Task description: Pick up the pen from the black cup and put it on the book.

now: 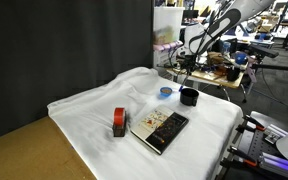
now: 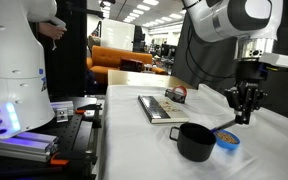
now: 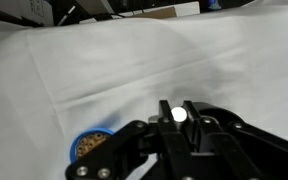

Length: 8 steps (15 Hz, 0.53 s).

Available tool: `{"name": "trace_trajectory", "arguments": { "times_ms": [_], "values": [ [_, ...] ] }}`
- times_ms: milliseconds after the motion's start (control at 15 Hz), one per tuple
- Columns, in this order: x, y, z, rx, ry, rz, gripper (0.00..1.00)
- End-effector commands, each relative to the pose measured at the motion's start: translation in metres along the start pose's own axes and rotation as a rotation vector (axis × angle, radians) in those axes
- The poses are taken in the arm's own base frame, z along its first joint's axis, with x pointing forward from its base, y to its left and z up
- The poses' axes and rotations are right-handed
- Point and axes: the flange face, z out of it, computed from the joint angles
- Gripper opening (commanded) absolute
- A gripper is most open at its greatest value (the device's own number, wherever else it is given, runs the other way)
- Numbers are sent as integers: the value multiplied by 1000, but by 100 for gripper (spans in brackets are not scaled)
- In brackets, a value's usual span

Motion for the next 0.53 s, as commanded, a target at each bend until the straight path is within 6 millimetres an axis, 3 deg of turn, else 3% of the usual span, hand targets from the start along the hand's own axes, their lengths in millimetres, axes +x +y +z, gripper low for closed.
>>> {"name": "trace_trajectory", "arguments": {
  "times_ms": [0, 467],
  "values": [
    [9, -7, -11, -21, 22, -34, 4],
    [63, -11, -78, -176, 132, -193, 4]
  ]
}}
